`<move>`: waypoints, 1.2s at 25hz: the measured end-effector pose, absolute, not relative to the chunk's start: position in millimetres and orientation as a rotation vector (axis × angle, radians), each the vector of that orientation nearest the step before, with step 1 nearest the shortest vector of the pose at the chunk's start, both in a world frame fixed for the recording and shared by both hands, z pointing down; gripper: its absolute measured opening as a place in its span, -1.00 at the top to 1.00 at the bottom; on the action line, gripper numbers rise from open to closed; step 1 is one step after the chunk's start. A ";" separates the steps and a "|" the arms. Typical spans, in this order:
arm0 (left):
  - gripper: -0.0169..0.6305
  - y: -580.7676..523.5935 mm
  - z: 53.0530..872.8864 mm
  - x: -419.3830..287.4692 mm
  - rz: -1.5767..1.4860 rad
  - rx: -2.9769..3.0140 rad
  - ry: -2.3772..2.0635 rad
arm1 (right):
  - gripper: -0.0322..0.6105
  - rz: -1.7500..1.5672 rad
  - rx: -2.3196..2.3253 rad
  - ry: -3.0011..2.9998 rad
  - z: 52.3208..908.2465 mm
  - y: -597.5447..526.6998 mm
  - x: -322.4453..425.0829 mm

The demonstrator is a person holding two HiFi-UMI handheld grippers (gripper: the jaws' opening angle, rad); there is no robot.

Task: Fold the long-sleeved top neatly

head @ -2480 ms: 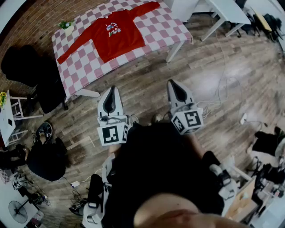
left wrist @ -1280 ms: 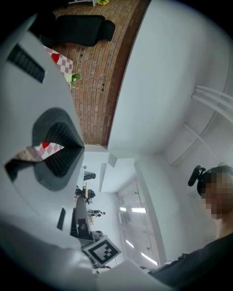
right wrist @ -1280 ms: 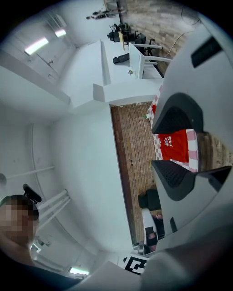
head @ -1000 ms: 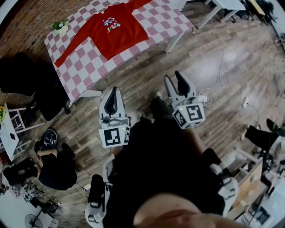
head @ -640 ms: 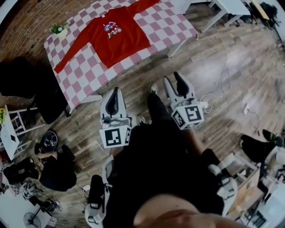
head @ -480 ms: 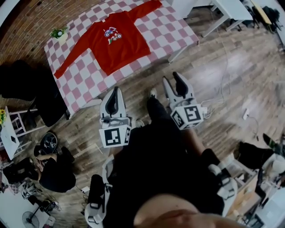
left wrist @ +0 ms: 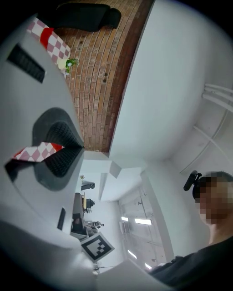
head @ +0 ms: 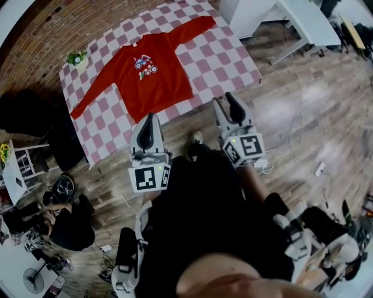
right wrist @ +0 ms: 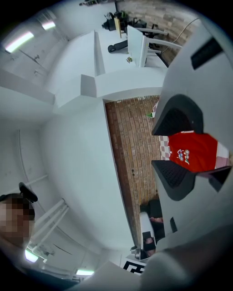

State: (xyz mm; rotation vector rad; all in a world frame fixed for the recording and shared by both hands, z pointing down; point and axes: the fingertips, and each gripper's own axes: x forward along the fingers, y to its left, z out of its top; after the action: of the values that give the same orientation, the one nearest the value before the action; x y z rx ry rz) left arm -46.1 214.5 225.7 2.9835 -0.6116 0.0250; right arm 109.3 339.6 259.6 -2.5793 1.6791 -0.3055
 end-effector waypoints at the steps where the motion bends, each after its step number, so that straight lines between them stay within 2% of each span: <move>1: 0.93 213.3 225.5 -37.0 0.028 2.985 -0.620 | 0.40 -0.310 -2.576 1.684 260.1 336.4 120.4; 16: 0.93 165.7 251.8 75.0 0.090 2.972 -0.577 | 0.40 -0.357 -2.588 1.642 283.7 270.7 242.4; 30: 0.93 76.2 291.7 231.2 0.195 2.985 -0.392 | 0.40 -0.540 -2.678 1.484 342.4 181.3 387.0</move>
State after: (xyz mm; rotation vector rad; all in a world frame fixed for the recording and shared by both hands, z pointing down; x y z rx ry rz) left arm 231.2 76.2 291.7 2.9848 -0.3925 0.1949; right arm 387.0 181.3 342.4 -2.6781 1.4842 -0.5400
